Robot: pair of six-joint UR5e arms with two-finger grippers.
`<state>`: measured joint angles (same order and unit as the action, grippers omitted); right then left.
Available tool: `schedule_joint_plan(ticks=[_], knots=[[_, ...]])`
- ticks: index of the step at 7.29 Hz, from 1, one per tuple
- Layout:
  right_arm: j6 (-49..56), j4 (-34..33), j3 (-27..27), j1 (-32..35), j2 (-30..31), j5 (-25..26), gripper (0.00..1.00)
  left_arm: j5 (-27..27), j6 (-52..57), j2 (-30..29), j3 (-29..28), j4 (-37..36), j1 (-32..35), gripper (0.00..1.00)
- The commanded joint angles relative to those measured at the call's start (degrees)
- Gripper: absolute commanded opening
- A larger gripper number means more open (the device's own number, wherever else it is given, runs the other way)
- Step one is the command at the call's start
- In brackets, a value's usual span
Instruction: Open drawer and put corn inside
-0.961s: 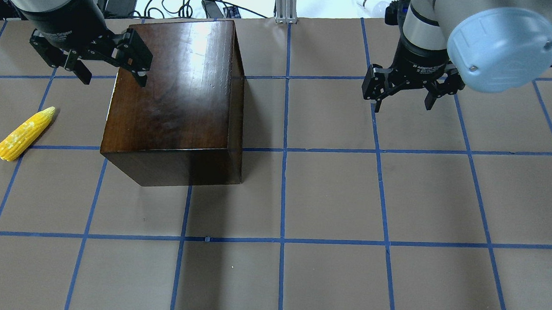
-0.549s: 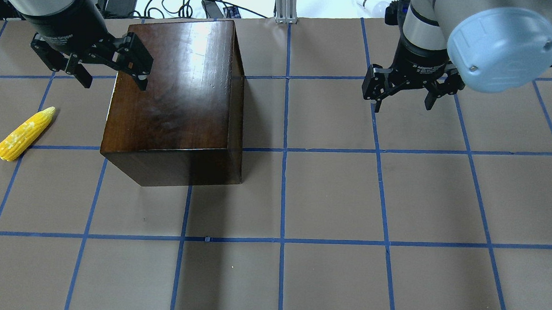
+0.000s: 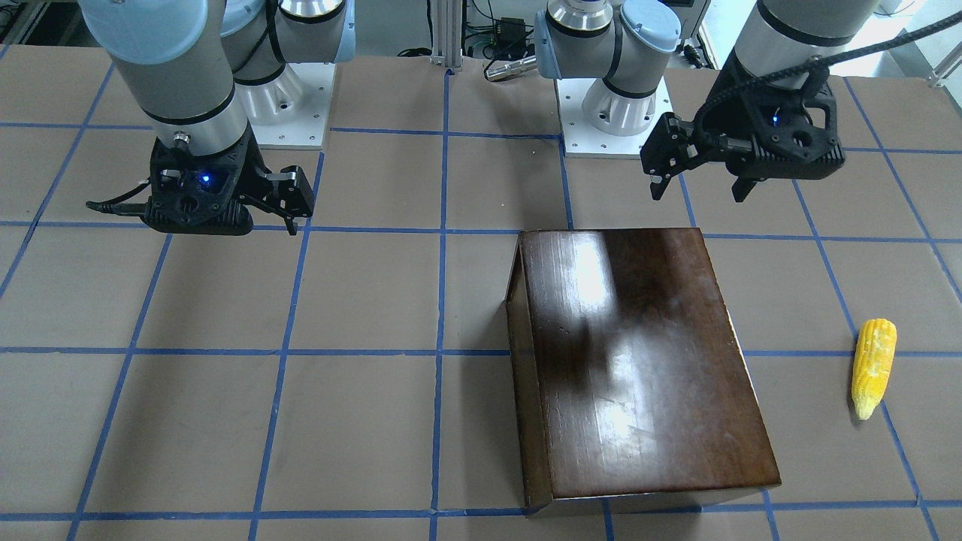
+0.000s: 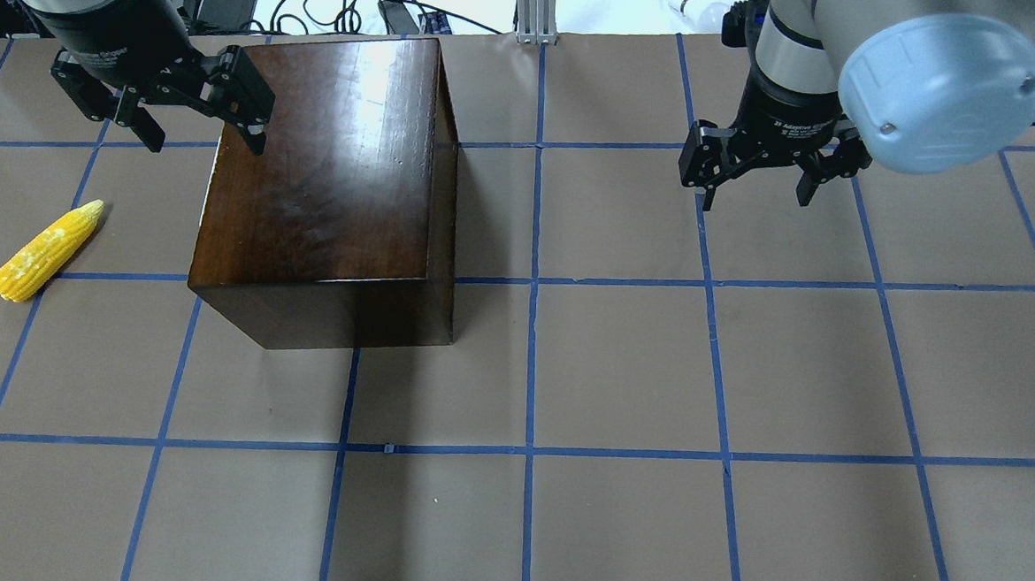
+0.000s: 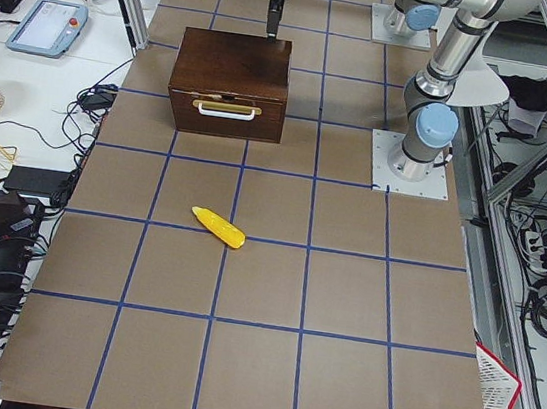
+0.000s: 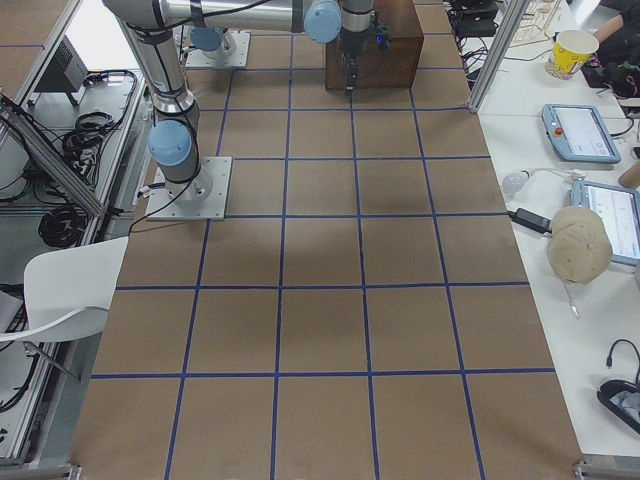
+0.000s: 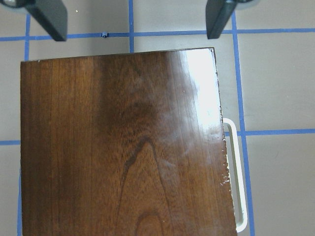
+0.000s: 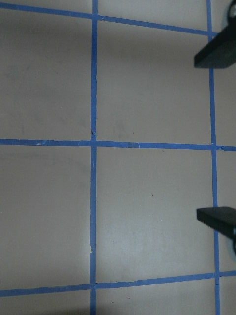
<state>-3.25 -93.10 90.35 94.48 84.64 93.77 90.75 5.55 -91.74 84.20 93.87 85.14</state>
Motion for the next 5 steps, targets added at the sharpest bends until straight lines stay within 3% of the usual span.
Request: schedule_joint_plan(ticks=[1,5], knots=[[0.0,-0.06,0.0,0.0,0.0,-0.08,1.0,-4.14,6.19,-2.55,-0.53,-0.1,-6.7,1.0],[0.0,-0.06,0.0,0.0,0.0,0.1,1.0,-9.24,21.66,-6.86,-0.45,-0.8,-19.19,1.0]])
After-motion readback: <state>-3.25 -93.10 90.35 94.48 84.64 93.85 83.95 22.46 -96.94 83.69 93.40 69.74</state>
